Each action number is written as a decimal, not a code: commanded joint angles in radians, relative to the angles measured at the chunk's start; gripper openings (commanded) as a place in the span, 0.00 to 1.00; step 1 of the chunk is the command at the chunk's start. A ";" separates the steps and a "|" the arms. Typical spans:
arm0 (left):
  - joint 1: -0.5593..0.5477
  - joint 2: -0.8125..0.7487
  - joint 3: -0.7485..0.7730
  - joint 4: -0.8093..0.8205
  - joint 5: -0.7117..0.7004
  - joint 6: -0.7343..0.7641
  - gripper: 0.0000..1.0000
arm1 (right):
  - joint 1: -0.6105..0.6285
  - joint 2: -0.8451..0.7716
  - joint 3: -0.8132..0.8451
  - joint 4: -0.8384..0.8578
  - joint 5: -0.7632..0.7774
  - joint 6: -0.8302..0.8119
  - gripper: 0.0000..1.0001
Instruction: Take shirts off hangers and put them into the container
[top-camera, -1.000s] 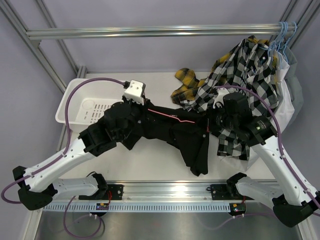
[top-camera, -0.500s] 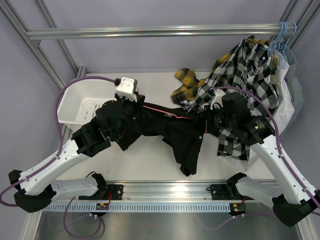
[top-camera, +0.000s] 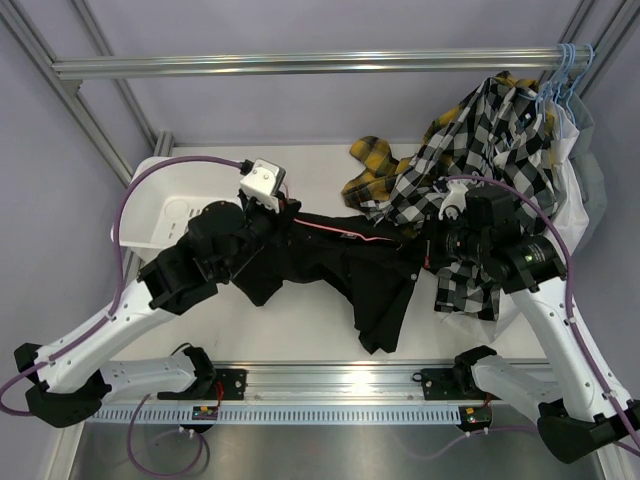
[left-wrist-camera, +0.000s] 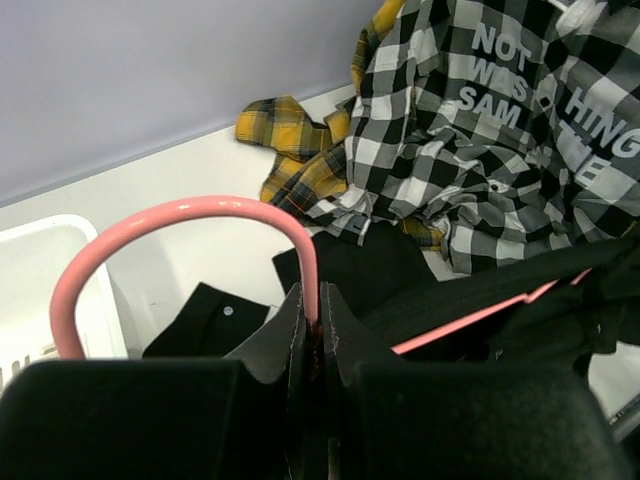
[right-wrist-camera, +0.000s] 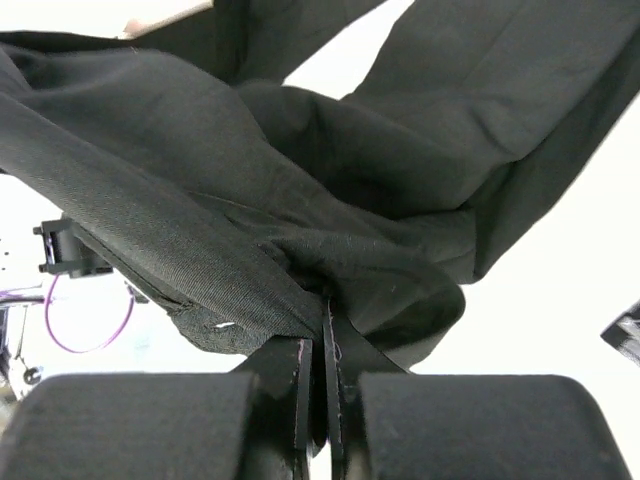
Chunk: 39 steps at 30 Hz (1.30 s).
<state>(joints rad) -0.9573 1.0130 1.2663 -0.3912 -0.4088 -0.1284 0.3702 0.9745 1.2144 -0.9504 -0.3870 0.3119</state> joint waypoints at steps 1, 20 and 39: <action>0.069 -0.131 0.019 0.074 -0.186 0.066 0.00 | -0.079 -0.002 0.042 -0.277 0.180 -0.074 0.06; 0.077 0.025 0.051 0.161 -0.108 -0.169 0.00 | -0.152 0.006 0.028 -0.094 -0.021 -0.093 0.32; 0.074 0.197 0.062 0.345 -0.085 -0.327 0.00 | -0.154 -0.206 -0.003 -0.112 -0.001 -0.074 0.86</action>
<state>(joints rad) -0.8909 1.2076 1.3018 -0.1570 -0.4263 -0.4709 0.2245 0.8165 1.1069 -0.9981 -0.4271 0.2817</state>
